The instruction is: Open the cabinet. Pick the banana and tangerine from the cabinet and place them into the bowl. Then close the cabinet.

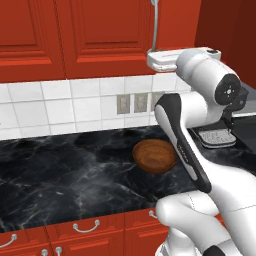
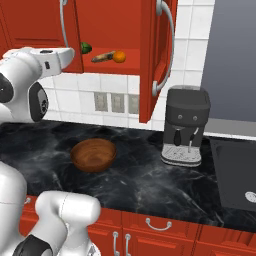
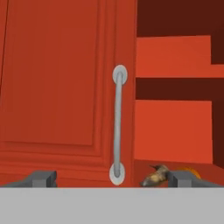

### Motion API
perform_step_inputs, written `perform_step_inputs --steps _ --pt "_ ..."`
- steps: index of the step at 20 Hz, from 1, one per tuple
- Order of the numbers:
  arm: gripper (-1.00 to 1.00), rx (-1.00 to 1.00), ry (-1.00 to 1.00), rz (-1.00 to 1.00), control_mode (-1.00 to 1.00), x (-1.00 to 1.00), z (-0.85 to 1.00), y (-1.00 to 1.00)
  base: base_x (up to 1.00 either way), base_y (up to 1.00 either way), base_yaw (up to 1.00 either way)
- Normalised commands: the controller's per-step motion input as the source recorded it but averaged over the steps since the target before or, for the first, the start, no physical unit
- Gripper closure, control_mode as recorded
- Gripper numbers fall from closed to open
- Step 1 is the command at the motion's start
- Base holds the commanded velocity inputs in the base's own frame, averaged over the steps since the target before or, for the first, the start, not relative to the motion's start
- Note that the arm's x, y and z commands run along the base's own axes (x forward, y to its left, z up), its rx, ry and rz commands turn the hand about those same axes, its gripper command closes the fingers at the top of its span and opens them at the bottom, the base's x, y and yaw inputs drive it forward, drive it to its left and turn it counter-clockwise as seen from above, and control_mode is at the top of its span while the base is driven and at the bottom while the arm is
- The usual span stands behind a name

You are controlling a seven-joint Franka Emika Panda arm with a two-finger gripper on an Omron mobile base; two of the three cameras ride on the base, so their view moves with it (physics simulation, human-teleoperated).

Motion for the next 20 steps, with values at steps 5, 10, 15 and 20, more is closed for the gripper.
perform_step_inputs --steps 5,10,15,20 --pt "-1.0 0.0 0.0 0.0 -1.0 0.3 0.0 0.01 0.0 0.0 0.0" --pt "-1.0 0.0 0.0 -0.01 -1.0 0.45 0.0 0.0 0.0 0.0 0.0" --pt "-1.0 0.0 0.0 -0.03 -1.0 0.57 0.0 0.0 0.0 0.0 0.0" --pt "-1.0 0.0 0.01 -0.04 -1.0 0.68 0.0 0.0 0.0 0.0 0.0"
